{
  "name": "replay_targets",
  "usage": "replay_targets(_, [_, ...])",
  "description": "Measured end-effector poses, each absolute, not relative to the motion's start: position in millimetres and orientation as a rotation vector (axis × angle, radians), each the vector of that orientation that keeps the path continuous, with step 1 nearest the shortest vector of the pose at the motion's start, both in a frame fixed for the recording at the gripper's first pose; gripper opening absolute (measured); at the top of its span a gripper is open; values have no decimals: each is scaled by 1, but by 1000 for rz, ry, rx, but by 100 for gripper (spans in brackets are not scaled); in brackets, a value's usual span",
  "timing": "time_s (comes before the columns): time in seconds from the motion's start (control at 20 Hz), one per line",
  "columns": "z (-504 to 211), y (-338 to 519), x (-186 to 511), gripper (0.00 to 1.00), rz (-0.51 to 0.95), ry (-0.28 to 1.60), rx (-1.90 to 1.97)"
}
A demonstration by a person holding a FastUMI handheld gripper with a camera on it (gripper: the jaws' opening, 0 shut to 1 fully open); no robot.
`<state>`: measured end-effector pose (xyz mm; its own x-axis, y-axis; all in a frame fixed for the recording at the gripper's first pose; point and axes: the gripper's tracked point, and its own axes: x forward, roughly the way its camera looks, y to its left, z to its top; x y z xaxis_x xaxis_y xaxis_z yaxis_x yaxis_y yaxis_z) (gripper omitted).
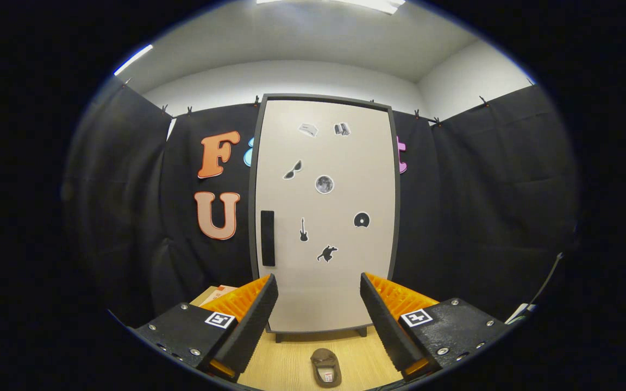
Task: Open the shoe cabinet door, grab the shoes and put them into the shoe cabinet, then close the shoe cabinet door.
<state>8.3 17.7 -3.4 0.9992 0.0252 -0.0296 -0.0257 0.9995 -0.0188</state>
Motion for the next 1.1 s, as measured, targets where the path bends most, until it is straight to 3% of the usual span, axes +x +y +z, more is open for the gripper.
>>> replay_targets(1.1, [-14, 136, 176, 96, 186, 54, -64])
